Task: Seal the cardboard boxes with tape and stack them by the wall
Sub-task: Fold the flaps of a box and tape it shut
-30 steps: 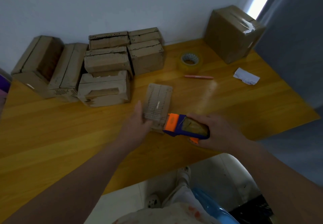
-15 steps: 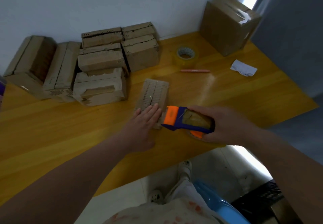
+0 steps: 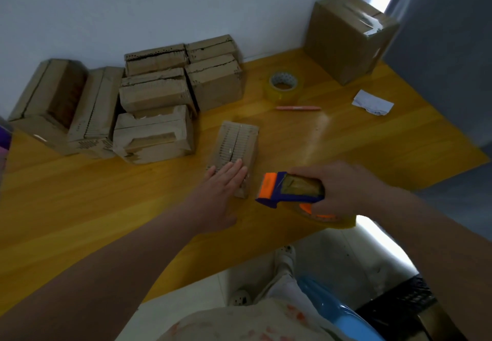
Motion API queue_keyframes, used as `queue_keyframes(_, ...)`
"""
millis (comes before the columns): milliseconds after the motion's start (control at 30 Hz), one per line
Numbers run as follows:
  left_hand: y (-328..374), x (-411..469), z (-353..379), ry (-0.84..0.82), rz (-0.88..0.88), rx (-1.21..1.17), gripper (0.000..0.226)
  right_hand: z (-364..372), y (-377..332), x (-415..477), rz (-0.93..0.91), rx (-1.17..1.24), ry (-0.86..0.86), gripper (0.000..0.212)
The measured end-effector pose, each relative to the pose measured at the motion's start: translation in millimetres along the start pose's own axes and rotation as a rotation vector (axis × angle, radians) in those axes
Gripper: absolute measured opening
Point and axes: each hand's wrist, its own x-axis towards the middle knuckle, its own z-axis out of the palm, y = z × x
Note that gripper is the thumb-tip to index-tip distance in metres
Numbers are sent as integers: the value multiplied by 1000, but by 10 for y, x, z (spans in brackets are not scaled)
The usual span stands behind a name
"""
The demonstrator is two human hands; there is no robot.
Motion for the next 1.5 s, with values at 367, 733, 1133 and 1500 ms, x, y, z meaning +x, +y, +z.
queue_keyframes(367, 71, 5, -25, 23, -52, -8, 90, -129, -230, 522, 53, 115, -227, 76)
queue_keyframes(733, 75, 55, 4, 107, -75, 15, 88, -203, -188, 758, 179, 242, -390, 64)
queue_keyframes(1133, 53, 72, 58, 173, -64, 4, 86, -54, -122, 511, 243, 102, -5, 86)
queue_keyframes(1500, 23, 56, 28, 270, -127, 13, 63, 478, 12, 621, 340, -156, 207, 76)
